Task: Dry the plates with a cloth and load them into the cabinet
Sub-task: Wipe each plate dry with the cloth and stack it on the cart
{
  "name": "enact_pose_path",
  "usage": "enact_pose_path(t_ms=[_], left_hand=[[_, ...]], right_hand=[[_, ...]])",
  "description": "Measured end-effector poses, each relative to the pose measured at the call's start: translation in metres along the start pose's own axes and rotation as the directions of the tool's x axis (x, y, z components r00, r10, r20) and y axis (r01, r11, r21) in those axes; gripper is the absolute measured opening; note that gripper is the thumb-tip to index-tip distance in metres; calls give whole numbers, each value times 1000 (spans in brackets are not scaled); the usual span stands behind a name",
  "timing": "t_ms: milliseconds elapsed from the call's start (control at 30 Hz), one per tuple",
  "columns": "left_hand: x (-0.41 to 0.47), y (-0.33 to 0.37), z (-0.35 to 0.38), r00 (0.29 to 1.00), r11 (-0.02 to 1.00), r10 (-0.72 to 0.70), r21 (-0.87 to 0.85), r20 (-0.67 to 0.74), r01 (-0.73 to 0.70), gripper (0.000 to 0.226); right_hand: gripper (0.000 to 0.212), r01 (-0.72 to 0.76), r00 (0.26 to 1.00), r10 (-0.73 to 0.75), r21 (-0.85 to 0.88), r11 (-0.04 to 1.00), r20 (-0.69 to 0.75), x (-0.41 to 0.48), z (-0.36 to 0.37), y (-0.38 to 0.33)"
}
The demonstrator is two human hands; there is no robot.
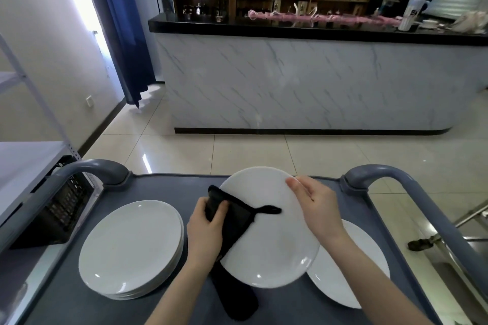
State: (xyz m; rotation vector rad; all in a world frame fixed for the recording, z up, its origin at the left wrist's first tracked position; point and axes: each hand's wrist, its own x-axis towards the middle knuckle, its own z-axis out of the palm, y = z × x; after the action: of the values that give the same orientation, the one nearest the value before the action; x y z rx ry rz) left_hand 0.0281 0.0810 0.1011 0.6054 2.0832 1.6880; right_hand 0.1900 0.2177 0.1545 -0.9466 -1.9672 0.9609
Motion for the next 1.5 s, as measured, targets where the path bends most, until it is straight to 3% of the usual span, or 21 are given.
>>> enact_pose_path(t_ms=[67, 133, 200, 233, 400, 500, 600, 700, 800, 900, 967, 1033, 1100, 1133, 1200, 1333, 1433, 1500], left_hand=[[-7, -6, 5, 994, 994, -96, -63, -43, 93, 15], [-19, -13, 15, 983, 977, -179, -124, -38, 173, 13], [-32, -19, 24, 970, 954, -245, -179, -10, 239, 10], [-37, -20, 27, 963, 942, -270, -205, 0, 265, 9], [-26, -20, 12, 956, 931, -293, -224, 19, 289, 11], [-13, -13, -8, 980, 975, -173, -123, 101, 185, 10], [0, -6, -28, 963, 999, 9, 49, 268, -23, 11], [9, 3, -35, 913, 977, 72, 155, 402, -145, 16], [13, 6, -29, 937, 983, 62, 141, 343, -117, 15], [10, 1, -13, 998, 999, -25, 41, 64, 22, 14], [0, 0, 1, 992, 993, -112, -46, -55, 110, 16], [-17, -1, 19, 980, 975, -179, -144, -83, 166, 13], [-34, -2, 35, 969, 959, -228, -192, -97, 207, 8], [-40, -3, 41, 964, 955, -245, -195, -101, 222, 8], [-46, -8, 44, 963, 945, -263, -219, -66, 243, 6], [-30, -12, 25, 977, 963, -212, -171, -5, 208, 8], [-10, -9, 5, 996, 997, -74, -27, 39, 75, 8], [2, -6, -6, 991, 997, 19, 67, 136, -28, 10]], right_hand=[[39, -134, 973, 158, 145, 980, -167, -10, 10, 2], [44, -264, 893, 329, 235, 935, -307, -19, 26, 4], [45, -328, 828, 424, 295, 897, -367, -25, 37, 7], [44, -331, 833, 424, 295, 897, -355, -27, 38, 9], [14, -317, 944, 323, 82, 945, -69, -22, 19, 23], [21, -239, 969, 240, -25, 971, 52, -2, 2, 23], [19, -156, 922, 203, -163, 974, 329, 17, -7, 15], [26, -160, 868, 193, -110, 981, 457, 17, -5, 16], [39, -181, 938, 159, 44, 983, 307, 6, 3, 18], [35, -214, 977, 213, 182, 960, 24, -5, 15, 17], [40, -305, 916, 367, 314, 899, -161, -13, 28, 16], [39, -376, 784, 549, 484, 790, -289, -20, 43, 15], [33, -362, 694, 640, 610, 705, -328, -26, 55, 13], [30, -355, 683, 651, 628, 693, -332, -28, 58, 12], [27, -357, 721, 607, 571, 739, -335, -32, 55, 15], [34, -320, 868, 420, 349, 881, -264, -31, 32, 25], [33, -258, 956, 281, 220, 941, -80, -21, 9, 24], [31, -241, 969, 228, 158, 958, 96, -11, -6, 19]])
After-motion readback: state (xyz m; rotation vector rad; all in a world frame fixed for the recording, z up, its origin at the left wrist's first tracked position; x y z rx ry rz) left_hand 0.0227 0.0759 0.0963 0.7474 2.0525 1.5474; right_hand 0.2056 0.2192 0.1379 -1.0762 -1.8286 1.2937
